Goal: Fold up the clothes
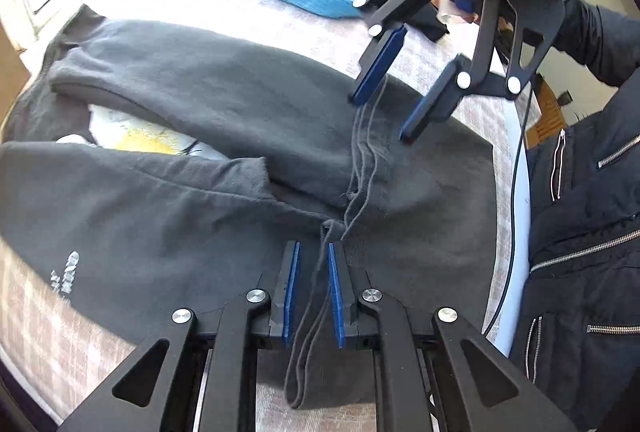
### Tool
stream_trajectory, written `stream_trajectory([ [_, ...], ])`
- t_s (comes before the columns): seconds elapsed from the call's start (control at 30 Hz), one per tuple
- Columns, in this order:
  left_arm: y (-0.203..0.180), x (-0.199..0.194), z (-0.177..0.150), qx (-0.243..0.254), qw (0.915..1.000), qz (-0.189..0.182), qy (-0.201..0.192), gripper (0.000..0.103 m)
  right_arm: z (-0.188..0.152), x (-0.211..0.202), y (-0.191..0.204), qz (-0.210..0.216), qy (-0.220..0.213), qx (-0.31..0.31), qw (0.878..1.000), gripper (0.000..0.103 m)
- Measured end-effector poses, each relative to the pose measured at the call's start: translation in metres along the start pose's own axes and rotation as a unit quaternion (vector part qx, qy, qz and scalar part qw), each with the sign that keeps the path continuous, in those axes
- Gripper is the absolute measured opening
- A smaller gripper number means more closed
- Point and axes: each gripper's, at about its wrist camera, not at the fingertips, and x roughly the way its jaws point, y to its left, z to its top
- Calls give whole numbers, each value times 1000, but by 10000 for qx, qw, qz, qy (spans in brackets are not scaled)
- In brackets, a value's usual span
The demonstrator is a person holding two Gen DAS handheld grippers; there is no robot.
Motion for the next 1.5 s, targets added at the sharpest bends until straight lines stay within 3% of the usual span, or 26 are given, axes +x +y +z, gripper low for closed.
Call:
stream_trajectory([
  [0.1,-8,-31,-32,-493,9978,39,-442,15,-28,-43,-6,-147,-724,612,9954,34],
  [0.2,-34,-30,-58,-723,9947,-351,-647,15,-62,-52,5,330,-1182,1095,9864,34],
  [0.3,-67,-3,-83,-808,9936,-571,-536,19,-73,-16,35,265,-882,1020,9905,34],
  [0.37,-79,21,-93,-911,9943,-432,-337,19,-78,9,50,84,-694,982,9927,34],
  [0.4,-78,25,-98,-1070,9930,-367,-345,14,-80,20,52,-14,-646,1009,9928,34],
  [0.5,-73,16,-110,-1560,9861,-178,-548,16,-81,22,47,-236,-726,1349,9879,33],
  [0.63,-115,-7,-113,-1020,9912,455,-713,31,-104,-10,67,-496,-947,1307,9856,35],
  [0.7,-136,-8,-111,-752,9927,633,-705,32,-121,-18,85,-784,-895,1187,9858,44],
  [0.87,-169,6,-104,-194,9924,1108,-493,34,-152,-11,115,-1010,-707,1112,9861,44],
  [0.93,-183,16,-103,32,9907,1307,-388,42,-157,-3,124,-1158,-610,993,9864,44],
  [1.23,-181,39,-96,400,9795,1972,50,46,-156,16,153,-1748,-328,9,9841,44],
  [1.5,-169,58,-101,361,9796,1939,381,46,-154,28,137,-1972,-131,-349,9796,44],
])
